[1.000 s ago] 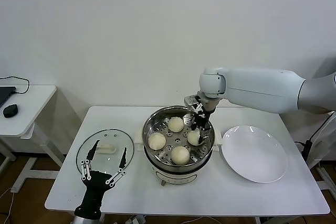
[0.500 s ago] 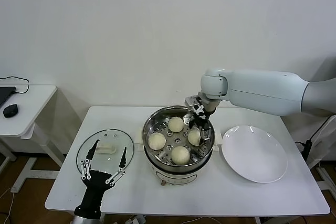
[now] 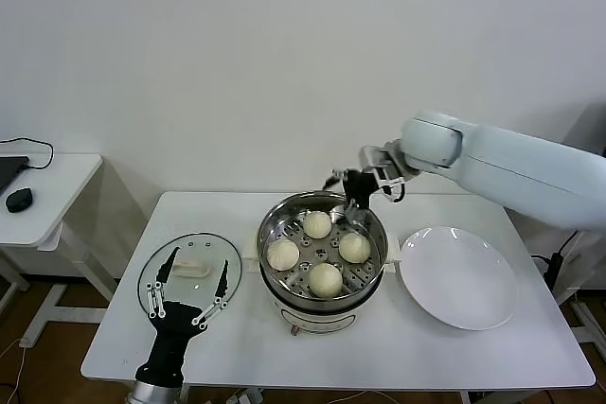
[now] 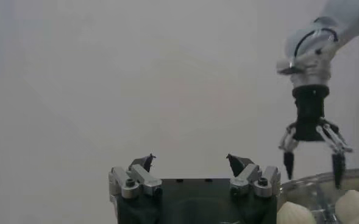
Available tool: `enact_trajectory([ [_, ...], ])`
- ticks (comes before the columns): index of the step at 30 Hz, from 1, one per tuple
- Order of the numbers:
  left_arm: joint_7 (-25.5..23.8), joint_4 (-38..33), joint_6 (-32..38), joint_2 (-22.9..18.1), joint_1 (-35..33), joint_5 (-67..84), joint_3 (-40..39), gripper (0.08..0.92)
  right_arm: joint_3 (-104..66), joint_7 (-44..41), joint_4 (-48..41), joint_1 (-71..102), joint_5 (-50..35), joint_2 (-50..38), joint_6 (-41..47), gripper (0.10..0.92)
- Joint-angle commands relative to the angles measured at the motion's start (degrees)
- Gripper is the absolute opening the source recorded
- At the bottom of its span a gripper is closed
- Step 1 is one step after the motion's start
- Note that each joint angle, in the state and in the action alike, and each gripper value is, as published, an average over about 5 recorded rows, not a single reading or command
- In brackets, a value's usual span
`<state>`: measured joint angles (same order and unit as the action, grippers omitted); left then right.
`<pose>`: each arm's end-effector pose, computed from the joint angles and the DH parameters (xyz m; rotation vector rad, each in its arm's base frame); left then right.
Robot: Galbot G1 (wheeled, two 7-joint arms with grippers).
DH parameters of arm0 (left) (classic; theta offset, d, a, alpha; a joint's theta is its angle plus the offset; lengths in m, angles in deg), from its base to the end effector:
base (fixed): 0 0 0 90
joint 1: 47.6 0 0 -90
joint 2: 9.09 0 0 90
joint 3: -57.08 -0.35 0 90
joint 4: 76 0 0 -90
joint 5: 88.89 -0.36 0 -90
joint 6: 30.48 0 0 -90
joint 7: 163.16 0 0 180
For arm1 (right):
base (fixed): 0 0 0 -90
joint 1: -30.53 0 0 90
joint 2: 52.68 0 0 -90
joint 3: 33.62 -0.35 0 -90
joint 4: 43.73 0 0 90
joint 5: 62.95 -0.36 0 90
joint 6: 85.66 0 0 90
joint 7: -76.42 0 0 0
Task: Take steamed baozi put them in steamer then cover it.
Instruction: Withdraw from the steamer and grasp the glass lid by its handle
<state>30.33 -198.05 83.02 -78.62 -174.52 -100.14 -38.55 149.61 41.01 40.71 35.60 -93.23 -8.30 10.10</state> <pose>0.1470 0.0275 -0.3098 0.2037 2.7329 0.4533 0.5210 -0.0249 -0.0665 1.5928 -2.0657 1.4290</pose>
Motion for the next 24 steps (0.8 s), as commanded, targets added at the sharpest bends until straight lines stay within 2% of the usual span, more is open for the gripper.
enact_trajectory([
  [1, 5.3, 0.0, -4.4, -0.1, 2.3, -9.0, -0.9, 0.823, -39.1, 52.3, 5.0, 39.3, 3.6, -8.5, -13.5, 0.823],
  [5, 6.5, 0.7, -5.5, -0.6, 3.6, -11.8, -1.1, 0.823, -55.2, 58.2, 4.7, 56.2, 5.1, -4.0, -17.2, 0.823],
  [13, 9.4, 6.9, -8.0, -2.0, 8.1, -24.0, 0.9, 0.823, -77.8, 59.3, 3.5, 79.9, 11.6, 8.7, -23.9, 0.823],
  [18, 8.6, 14.5, -11.6, 0.8, 10.1, -33.5, 2.9, 0.823, -85.8, 59.0, 2.1, 87.8, 14.4, 14.2, -26.5, 0.823],
  [24, 6.5, 26.0, -14.1, 3.9, 12.0, -47.7, 4.4, 0.823, -91.1, 57.4, 2.0, 94.0, 14.6, 16.7, -28.7, 0.823],
])
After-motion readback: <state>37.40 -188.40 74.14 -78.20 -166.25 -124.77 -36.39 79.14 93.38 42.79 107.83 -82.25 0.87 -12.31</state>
